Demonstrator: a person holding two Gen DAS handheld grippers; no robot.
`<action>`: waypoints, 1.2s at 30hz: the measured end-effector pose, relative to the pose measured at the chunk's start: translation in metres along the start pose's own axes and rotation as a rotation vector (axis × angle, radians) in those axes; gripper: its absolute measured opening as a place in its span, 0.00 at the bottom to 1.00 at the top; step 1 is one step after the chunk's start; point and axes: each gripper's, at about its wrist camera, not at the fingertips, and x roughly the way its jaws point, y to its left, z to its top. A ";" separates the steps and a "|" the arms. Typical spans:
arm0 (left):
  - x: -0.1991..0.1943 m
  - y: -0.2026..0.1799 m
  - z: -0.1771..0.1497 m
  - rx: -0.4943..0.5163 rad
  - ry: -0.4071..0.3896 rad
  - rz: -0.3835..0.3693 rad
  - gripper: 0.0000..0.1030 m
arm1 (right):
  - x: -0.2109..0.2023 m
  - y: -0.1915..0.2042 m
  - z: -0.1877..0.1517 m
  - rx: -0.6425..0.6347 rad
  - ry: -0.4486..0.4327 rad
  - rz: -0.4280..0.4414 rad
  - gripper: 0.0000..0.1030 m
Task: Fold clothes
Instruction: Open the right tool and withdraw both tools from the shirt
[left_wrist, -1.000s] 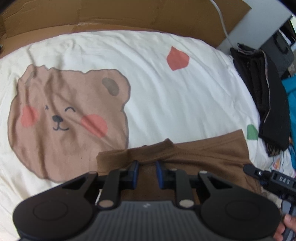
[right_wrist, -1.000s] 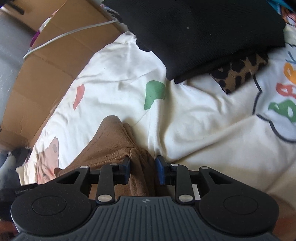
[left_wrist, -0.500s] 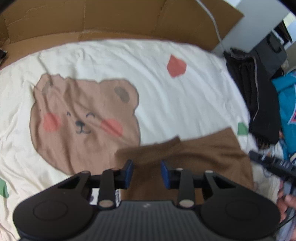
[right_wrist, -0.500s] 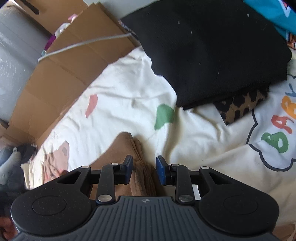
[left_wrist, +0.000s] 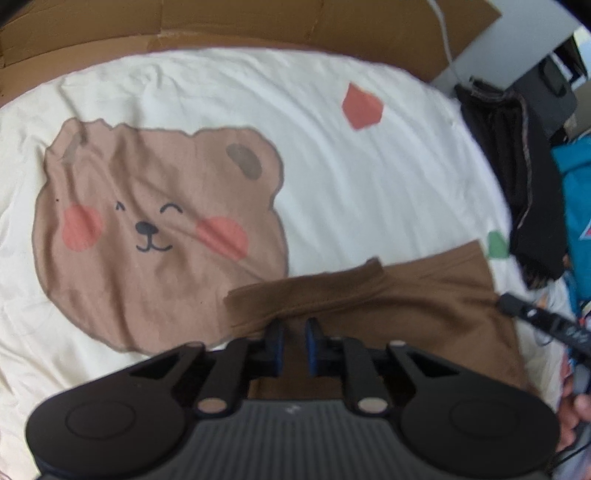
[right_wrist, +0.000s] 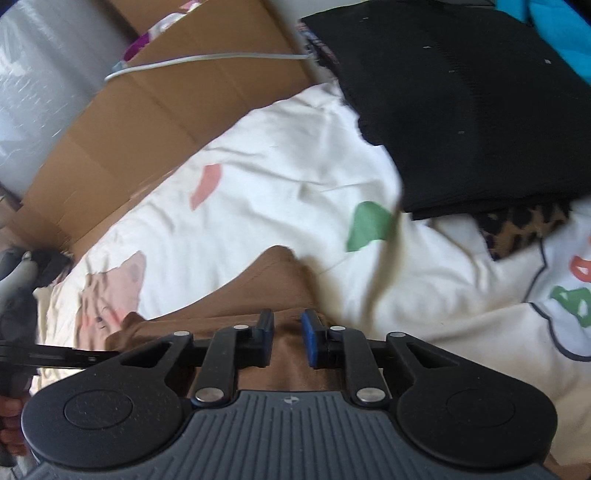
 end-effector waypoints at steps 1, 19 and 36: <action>-0.005 -0.001 -0.001 -0.005 -0.009 -0.011 0.35 | -0.002 0.000 0.001 0.003 -0.002 -0.001 0.23; -0.111 -0.038 -0.051 -0.011 -0.095 0.021 0.59 | -0.094 0.042 0.045 -0.077 -0.037 0.076 0.55; -0.179 -0.046 -0.045 -0.080 -0.066 0.058 0.68 | -0.131 0.071 0.073 -0.249 0.300 0.057 0.71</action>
